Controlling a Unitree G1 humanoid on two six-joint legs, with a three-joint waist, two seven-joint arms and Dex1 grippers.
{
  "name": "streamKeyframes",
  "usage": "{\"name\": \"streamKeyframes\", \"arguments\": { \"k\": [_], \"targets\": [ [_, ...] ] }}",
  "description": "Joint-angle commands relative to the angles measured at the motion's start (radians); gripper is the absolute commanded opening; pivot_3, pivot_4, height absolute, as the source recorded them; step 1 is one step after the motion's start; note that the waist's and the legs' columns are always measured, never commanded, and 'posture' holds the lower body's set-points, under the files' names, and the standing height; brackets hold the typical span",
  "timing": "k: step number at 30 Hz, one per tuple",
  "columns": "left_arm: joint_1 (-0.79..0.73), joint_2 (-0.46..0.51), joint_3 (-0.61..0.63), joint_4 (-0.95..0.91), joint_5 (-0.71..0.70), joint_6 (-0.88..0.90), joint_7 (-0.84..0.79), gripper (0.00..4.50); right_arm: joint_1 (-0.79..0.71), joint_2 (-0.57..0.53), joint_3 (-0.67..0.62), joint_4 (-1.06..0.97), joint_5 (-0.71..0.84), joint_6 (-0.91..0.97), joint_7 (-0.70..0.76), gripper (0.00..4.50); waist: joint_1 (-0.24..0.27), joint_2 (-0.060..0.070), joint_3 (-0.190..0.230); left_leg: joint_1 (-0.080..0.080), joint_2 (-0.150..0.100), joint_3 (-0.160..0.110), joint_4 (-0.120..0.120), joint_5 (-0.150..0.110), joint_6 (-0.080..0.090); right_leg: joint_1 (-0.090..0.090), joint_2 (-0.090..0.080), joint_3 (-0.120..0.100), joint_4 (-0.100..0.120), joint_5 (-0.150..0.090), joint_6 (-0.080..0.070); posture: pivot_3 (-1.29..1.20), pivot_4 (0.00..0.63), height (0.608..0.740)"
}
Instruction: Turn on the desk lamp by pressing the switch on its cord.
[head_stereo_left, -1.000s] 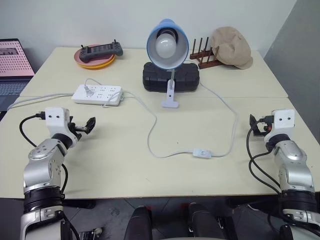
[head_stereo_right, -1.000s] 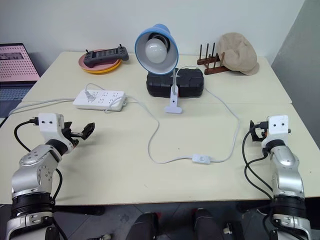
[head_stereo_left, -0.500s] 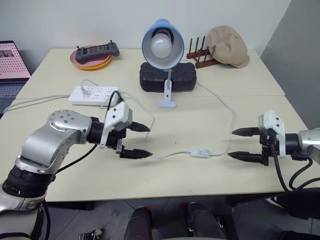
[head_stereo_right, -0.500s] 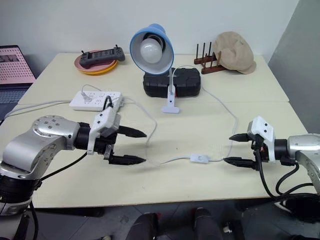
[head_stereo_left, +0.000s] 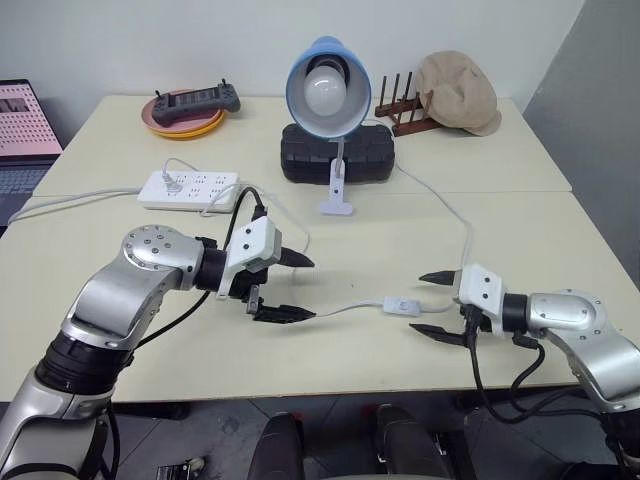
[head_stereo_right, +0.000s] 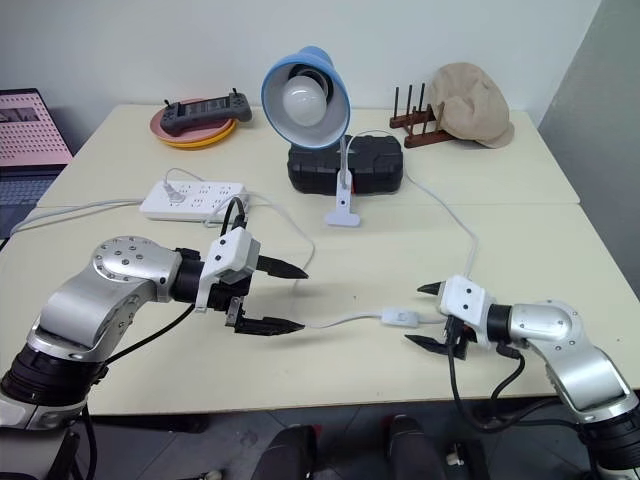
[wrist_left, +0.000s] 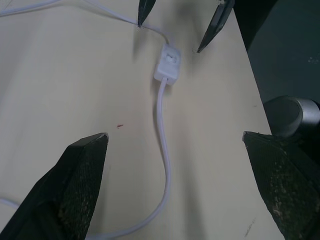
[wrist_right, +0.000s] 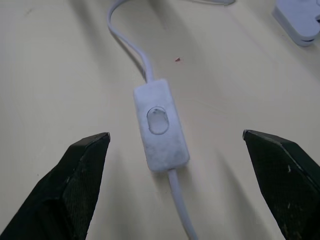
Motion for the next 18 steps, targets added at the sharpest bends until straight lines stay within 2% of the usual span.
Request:
{"name": "streamKeyframes", "arguments": {
  "k": [1,5,6,8,18],
  "targets": [
    [0.001,-0.007,0.011,-0.046,-0.008,-0.002,0.005,4.50,-0.002,0.010,0.026,0.010,-0.044,-0.066,0.001,4.47,0.000,0.000,0.000,0.000,0.000,0.000,0.000,0.000,0.000,0.000,0.000,0.000,0.000,0.000,0.000,0.00,0.150,0.740],
    [0.010,-0.007,0.014,-0.066,-0.018,0.008,0.004,4.50,-0.003,0.022,0.032,0.033,-0.049,-0.084,0.008,4.47,0.001,0.000,0.000,0.000,0.000,0.000,0.000,0.000,0.000,0.000,0.000,0.000,0.000,0.000,0.000,0.00,0.150,0.740],
    [0.014,-0.007,0.015,-0.071,-0.022,0.010,0.004,4.50,-0.006,0.026,0.033,0.041,-0.051,-0.088,0.007,4.10,0.001,0.000,0.000,0.000,0.000,0.000,0.000,0.000,0.000,0.000,0.000,0.000,0.000,0.000,0.000,0.00,0.150,0.740],
    [0.022,-0.005,0.014,-0.087,-0.029,0.018,0.002,4.50,-0.014,0.030,0.036,0.066,-0.056,-0.098,0.010,3.73,0.001,0.000,0.000,0.000,0.000,0.000,0.000,0.000,0.000,0.000,0.000,0.000,0.000,0.000,0.000,0.00,0.150,0.740],
    [0.028,-0.012,0.018,-0.099,-0.028,0.025,0.022,4.50,-0.036,0.041,0.062,0.146,-0.108,-0.187,0.014,1.20,0.002,0.000,0.000,0.001,0.000,0.000,0.000,0.000,0.000,0.000,0.000,0.000,0.001,0.000,0.000,0.00,0.150,0.740]
  ]
}}
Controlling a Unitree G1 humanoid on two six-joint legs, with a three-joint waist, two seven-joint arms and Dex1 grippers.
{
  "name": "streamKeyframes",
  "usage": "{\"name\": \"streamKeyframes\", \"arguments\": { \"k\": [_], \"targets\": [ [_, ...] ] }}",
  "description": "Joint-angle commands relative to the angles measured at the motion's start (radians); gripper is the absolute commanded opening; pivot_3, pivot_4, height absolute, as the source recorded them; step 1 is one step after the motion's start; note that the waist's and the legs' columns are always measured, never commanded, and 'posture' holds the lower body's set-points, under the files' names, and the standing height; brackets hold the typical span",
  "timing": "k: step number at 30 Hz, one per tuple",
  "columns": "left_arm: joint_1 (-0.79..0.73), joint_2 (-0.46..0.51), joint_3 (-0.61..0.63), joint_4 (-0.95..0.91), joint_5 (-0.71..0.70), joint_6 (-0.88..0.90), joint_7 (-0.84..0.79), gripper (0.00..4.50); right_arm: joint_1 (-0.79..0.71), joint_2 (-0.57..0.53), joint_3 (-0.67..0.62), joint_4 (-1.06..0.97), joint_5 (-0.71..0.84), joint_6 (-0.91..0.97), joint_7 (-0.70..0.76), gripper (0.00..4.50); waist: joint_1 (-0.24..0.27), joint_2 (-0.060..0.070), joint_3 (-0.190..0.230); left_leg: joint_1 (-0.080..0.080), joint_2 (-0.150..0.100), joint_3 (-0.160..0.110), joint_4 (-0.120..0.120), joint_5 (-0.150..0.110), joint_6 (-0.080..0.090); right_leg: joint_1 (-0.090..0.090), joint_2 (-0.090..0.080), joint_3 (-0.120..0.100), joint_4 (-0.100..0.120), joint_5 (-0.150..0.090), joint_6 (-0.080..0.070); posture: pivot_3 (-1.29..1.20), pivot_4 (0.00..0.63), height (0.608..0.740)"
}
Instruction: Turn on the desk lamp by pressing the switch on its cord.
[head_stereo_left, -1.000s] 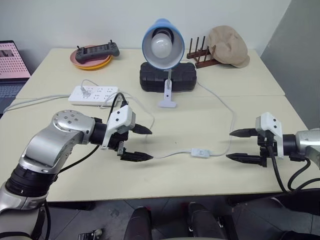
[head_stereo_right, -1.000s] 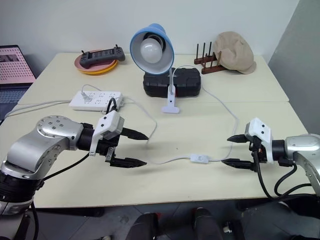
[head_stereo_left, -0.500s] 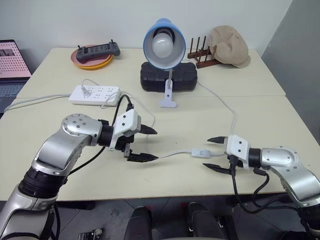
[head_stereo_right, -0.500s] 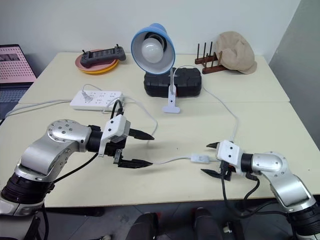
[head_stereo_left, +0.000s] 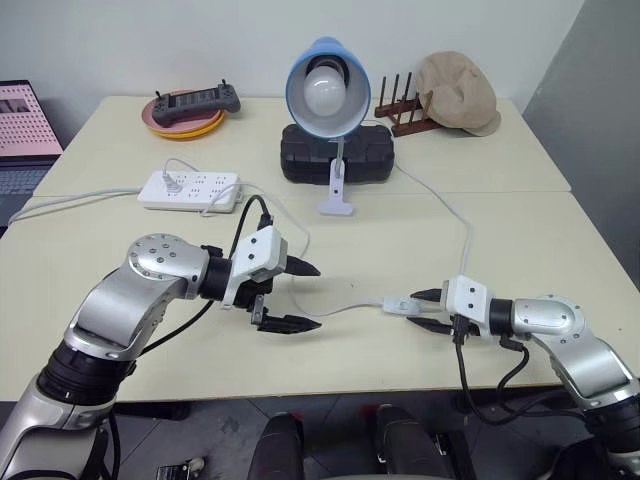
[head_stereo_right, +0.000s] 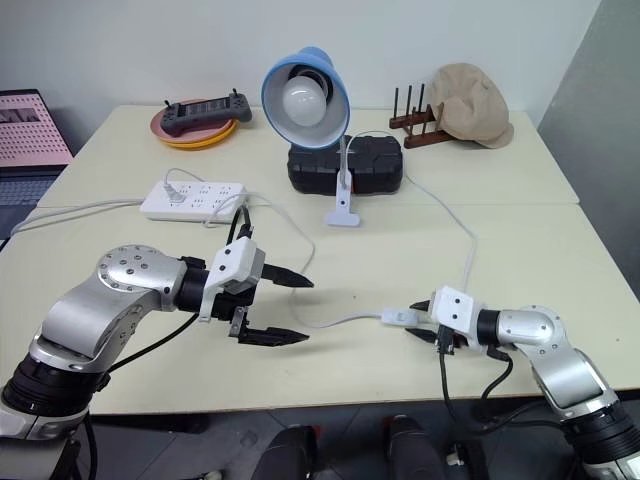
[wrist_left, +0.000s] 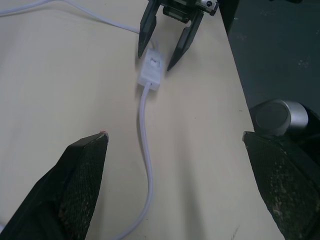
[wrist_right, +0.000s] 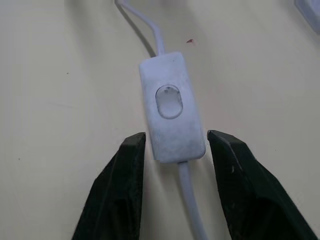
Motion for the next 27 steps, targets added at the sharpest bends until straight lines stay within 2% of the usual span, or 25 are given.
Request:
{"name": "streamKeyframes", "arguments": {
  "k": [1,7,9,13,15,18,22,27],
  "targets": [
    [-0.002,-0.008,0.018,-0.037,-0.011,0.001,0.014,4.50,-0.011,0.008,0.006,0.023,-0.029,-0.060,0.003,1.09,0.000,0.000,0.000,0.000,0.000,0.000,0.000,0.000,0.000,0.000,0.000,0.000,0.000,0.000,0.000,0.00,0.150,0.740],
    [0.017,-0.001,0.047,-0.041,-0.033,0.032,0.036,4.50,-0.029,0.008,-0.012,0.018,-0.015,-0.068,0.017,1.08,0.000,0.000,0.000,0.000,0.000,0.000,0.000,0.000,0.000,0.000,0.000,0.000,0.000,0.000,0.000,0.00,0.150,0.740],
    [0.026,-0.021,0.109,-0.059,-0.129,0.144,0.084,4.50,-0.059,0.032,-0.036,-0.010,0.030,0.006,-0.002,1.08,-0.002,0.000,0.000,0.000,0.000,0.000,0.000,0.000,0.000,0.000,0.000,0.000,0.000,0.000,0.000,0.00,0.150,0.740],
    [0.034,-0.202,0.316,-0.082,-0.502,0.488,0.388,4.50,-0.143,0.148,-0.077,-0.028,0.092,0.144,-0.115,1.08,-0.003,0.000,0.000,0.000,0.000,-0.001,0.002,0.000,0.000,0.000,0.000,-0.001,0.003,0.000,0.000,0.00,0.150,0.740],
    [0.054,-0.268,0.365,-0.099,-0.597,0.558,0.504,4.50,-0.167,0.191,-0.089,-0.018,0.097,0.180,-0.159,1.08,-0.003,0.000,0.000,0.002,0.000,-0.002,0.002,0.000,0.000,0.002,0.000,-0.001,0.003,0.000,0.001,0.00,0.150,0.740],
    [0.142,-0.430,0.410,-0.112,-0.737,0.594,0.748,4.50,-0.192,0.221,-0.074,0.001,0.058,0.161,-0.191,1.08,0.000,0.000,0.000,0.002,0.000,-0.002,0.004,0.000,0.000,0.002,0.000,0.000,0.006,0.000,0.001,0.00,0.150,0.740],
    [0.230,-0.539,0.398,-0.135,-0.765,0.574,0.896,4.50,-0.214,0.222,-0.073,-0.002,0.054,0.164,-0.196,1.08,0.008,0.000,0.000,0.003,-0.001,-0.002,0.004,0.000,0.000,0.002,-0.001,0.000,0.009,0.000,0.000,0.00,0.150,0.740],
    [0.231,-0.616,0.366,-0.083,-0.725,0.509,0.951,4.50,-0.209,0.218,-0.063,-0.048,0.096,0.178,-0.156,1.08,0.014,0.000,-0.001,0.008,-0.001,-0.002,0.005,0.000,0.000,0.005,0.000,0.000,0.012,-0.001,-0.001,0.00,0.150,0.740]
  ]
}}
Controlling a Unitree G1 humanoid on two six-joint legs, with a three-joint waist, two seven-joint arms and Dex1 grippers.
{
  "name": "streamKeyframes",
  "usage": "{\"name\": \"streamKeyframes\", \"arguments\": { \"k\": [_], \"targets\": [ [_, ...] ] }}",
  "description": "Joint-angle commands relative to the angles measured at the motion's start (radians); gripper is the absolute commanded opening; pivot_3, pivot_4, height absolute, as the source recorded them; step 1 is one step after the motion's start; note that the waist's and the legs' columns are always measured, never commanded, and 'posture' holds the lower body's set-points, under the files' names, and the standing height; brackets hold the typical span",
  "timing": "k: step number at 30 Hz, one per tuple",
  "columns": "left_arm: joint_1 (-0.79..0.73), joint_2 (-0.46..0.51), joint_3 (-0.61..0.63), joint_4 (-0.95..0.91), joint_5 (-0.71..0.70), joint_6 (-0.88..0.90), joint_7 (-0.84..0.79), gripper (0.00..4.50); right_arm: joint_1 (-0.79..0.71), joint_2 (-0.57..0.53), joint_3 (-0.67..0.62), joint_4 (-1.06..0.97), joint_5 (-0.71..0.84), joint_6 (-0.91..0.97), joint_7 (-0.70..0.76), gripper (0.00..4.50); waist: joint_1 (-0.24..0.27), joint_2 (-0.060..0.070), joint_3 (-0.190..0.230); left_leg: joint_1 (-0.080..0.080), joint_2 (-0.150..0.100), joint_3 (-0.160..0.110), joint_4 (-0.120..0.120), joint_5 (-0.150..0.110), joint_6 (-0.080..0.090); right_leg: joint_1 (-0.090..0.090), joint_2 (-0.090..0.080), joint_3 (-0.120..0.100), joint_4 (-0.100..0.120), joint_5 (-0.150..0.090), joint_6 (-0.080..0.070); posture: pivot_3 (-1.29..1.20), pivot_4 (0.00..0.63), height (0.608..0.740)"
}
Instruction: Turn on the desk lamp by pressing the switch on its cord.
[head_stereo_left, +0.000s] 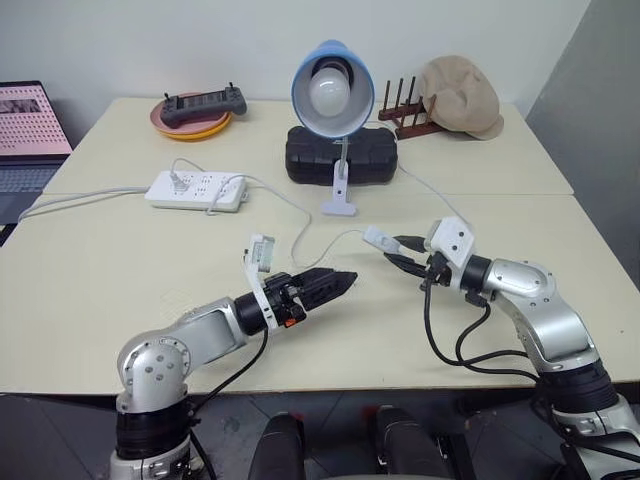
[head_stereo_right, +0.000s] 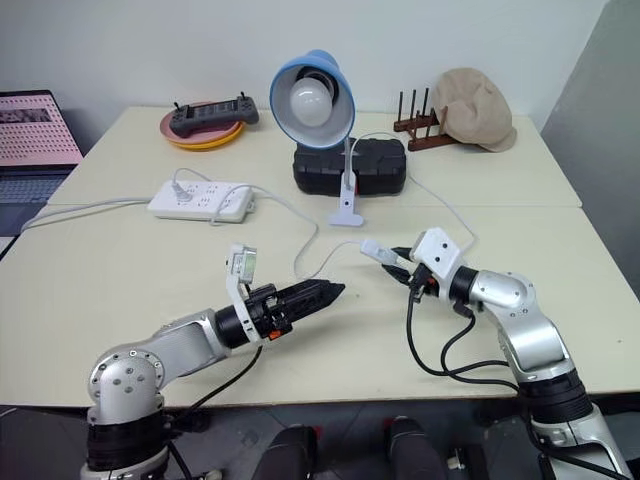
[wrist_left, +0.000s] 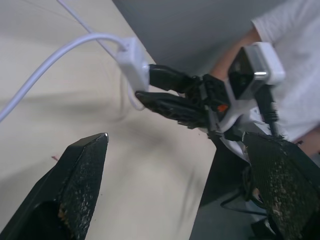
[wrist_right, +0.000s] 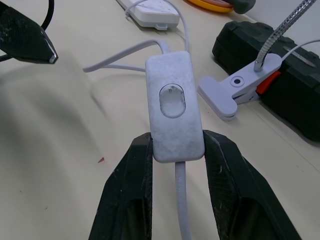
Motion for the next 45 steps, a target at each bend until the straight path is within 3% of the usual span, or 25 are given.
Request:
{"name": "streamKeyframes", "arguments": {
  "k": [1,8,18,39,45],
  "targets": [
    [-0.020,-0.056,-0.033,0.023,0.023,-0.070,0.028,4.50,-0.001,-0.003,-0.012,-0.080,0.056,0.017,0.039,1.08,0.001,0.000,0.000,0.000,0.000,0.000,0.000,0.000,0.000,0.000,0.000,0.000,0.000,-0.002,-0.003,0.00,0.150,0.740],
    [-0.078,-0.127,-0.046,0.078,-0.011,-0.111,0.032,4.50,0.029,-0.023,0.008,-0.127,0.068,0.027,0.082,1.08,0.002,0.000,0.000,-0.001,0.000,0.000,0.000,0.000,0.000,0.000,0.000,0.000,0.000,-0.001,-0.001,0.00,0.150,0.740],
    [-0.098,-0.081,-0.083,0.116,0.015,-0.103,-0.026,4.50,0.036,-0.021,0.018,-0.155,0.061,0.021,0.078,1.08,0.000,0.000,0.000,-0.001,0.000,0.000,0.000,0.000,0.000,-0.001,0.001,0.000,0.000,-0.002,-0.002,0.00,0.150,0.740],
    [-0.115,-0.075,-0.093,0.148,0.023,-0.099,-0.051,0.55,0.060,-0.033,0.021,-0.209,0.055,0.025,0.071,1.08,0.001,0.000,0.000,-0.001,0.000,0.000,-0.001,0.000,0.000,-0.001,0.000,0.000,-0.002,-0.003,-0.004,0.00,0.150,0.740],
    [-0.104,-0.076,-0.084,0.141,0.011,-0.095,-0.042,0.52,0.060,-0.036,0.020,-0.202,0.053,0.022,0.071,1.08,0.001,0.000,0.000,-0.001,0.000,0.000,-0.002,0.000,0.000,-0.001,0.000,0.000,-0.003,-0.003,-0.004,0.00,0.150,0.740]
  ]
}}
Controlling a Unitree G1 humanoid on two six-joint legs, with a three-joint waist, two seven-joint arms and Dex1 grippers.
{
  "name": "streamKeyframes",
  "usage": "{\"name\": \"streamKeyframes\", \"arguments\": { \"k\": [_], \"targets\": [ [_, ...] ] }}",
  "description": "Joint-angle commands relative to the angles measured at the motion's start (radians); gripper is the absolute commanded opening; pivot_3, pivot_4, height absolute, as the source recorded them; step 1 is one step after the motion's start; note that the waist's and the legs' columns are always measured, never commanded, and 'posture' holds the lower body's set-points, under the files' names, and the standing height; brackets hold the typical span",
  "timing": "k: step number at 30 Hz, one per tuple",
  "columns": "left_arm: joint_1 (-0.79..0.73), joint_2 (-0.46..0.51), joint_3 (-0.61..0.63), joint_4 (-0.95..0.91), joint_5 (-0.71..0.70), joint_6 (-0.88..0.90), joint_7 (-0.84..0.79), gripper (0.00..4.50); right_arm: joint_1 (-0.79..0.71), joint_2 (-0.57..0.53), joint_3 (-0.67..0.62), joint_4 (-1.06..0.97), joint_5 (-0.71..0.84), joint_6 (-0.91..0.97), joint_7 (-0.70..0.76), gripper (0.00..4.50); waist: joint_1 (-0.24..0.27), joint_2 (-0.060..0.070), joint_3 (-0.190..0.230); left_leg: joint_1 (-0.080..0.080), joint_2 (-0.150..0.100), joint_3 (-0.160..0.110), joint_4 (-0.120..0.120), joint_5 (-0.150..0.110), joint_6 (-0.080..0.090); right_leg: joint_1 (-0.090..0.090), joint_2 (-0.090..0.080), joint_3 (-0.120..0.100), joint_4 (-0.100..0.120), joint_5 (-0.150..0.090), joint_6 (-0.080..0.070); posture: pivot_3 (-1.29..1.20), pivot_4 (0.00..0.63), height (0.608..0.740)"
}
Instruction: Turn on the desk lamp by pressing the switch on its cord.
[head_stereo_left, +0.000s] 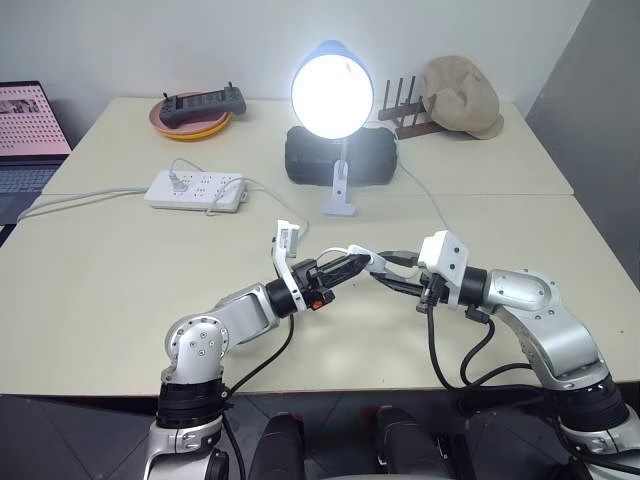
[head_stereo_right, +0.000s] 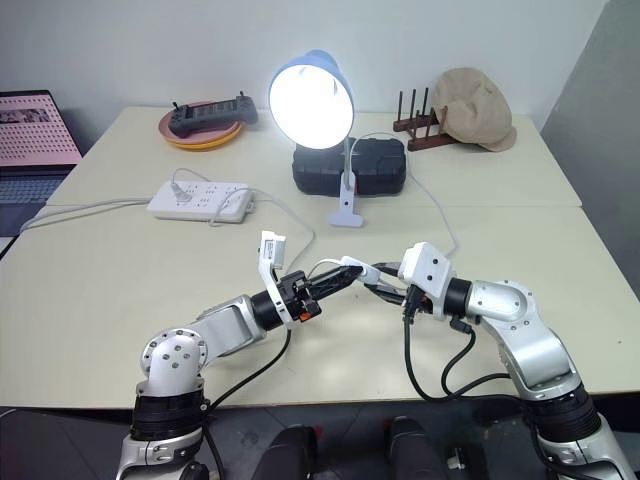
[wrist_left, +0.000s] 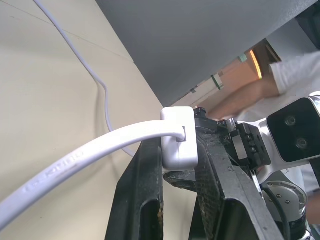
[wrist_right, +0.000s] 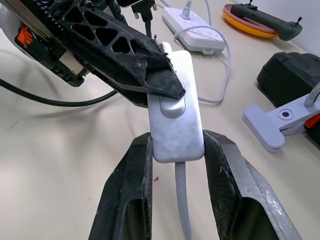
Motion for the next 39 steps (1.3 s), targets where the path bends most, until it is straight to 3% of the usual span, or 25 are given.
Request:
{"name": "streamKeyframes", "arguments": {
  "k": [1,7,8,19,26,29,33,36,37,39],
  "targets": [
    [-0.001,-0.001,0.016,-0.031,-0.034,-0.006,-0.002,0.52,0.004,-0.008,-0.009,-0.034,0.008,-0.012,0.003,1.08,0.000,0.000,0.000,0.000,0.000,0.000,0.000,0.000,0.000,0.000,0.000,0.000,0.000,0.000,0.000,0.00,0.150,0.740],
    [0.005,0.002,0.011,-0.046,-0.030,-0.014,-0.015,0.50,-0.004,0.000,-0.004,-0.029,0.006,-0.014,0.000,1.08,0.000,0.000,0.000,0.000,0.000,0.000,-0.002,0.000,0.000,0.000,0.000,0.000,-0.001,0.000,0.000,0.00,0.150,0.740],
    [0.007,0.004,0.013,-0.049,-0.042,-0.010,-0.027,1.06,-0.005,0.001,-0.002,-0.027,0.006,-0.014,0.000,1.08,0.000,0.000,0.000,0.000,0.000,0.000,-0.002,0.000,0.000,0.000,0.000,0.000,-0.002,0.000,0.000,0.00,0.150,0.740],
    [0.079,0.126,0.063,-0.137,-0.116,0.034,-0.011,3.18,-0.069,0.049,0.006,0.099,0.014,-0.031,0.010,1.08,-0.001,0.000,0.000,-0.002,0.001,0.000,-0.005,0.000,0.000,0.000,0.000,-0.001,-0.009,0.001,0.002,0.00,0.150,0.740],
    [0.133,0.429,0.183,-0.274,-0.075,0.007,-0.099,4.49,-0.233,0.114,0.075,0.404,-0.095,-0.132,0.006,1.08,-0.016,0.000,0.001,-0.003,0.001,0.000,-0.007,0.000,0.000,-0.002,0.000,-0.001,-0.009,0.000,0.000,0.00,0.150,0.740],
    [0.107,0.557,0.207,-0.283,-0.013,-0.018,-0.173,4.49,-0.289,0.137,0.090,0.521,-0.122,-0.120,0.003,1.08,-0.013,0.000,0.001,-0.004,0.001,0.000,-0.006,0.000,0.000,-0.002,0.000,-0.001,-0.010,0.000,-0.001,0.00,0.150,0.740],
    [0.085,0.721,0.140,-0.280,0.145,-0.096,-0.303,4.49,-0.352,0.165,0.110,0.647,-0.152,-0.094,0.009,1.08,-0.013,-0.001,0.002,-0.005,0.000,0.001,-0.006,0.000,0.000,-0.002,-0.002,-0.001,-0.011,0.000,-0.001,0.00,0.150,0.740],
    [0.060,0.767,0.094,-0.252,0.237,-0.158,-0.357,4.49,-0.368,0.173,0.111,0.681,-0.140,-0.081,0.044,1.08,-0.012,-0.001,0.002,-0.006,0.000,0.001,-0.007,-0.001,-0.001,-0.003,-0.002,-0.001,-0.012,0.001,0.000,0.00,0.150,0.740],
    [0.045,0.767,0.086,-0.238,0.249,-0.167,-0.364,4.50,-0.371,0.175,0.109,0.689,-0.138,-0.078,0.050,1.78,-0.012,-0.001,0.003,-0.007,0.000,0.001,-0.008,-0.001,-0.001,-0.004,-0.002,-0.001,-0.013,0.001,0.000,0.00,0.150,0.740],
    [0.018,0.769,0.078,-0.216,0.270,-0.182,-0.386,4.50,-0.373,0.170,0.099,0.689,-0.133,-0.072,0.066,2.11,-0.009,-0.001,0.003,-0.008,0.001,0.001,-0.009,-0.001,-0.001,-0.005,-0.002,-0.002,-0.013,0.002,0.001,0.00,0.150,0.740]
  ]
}}
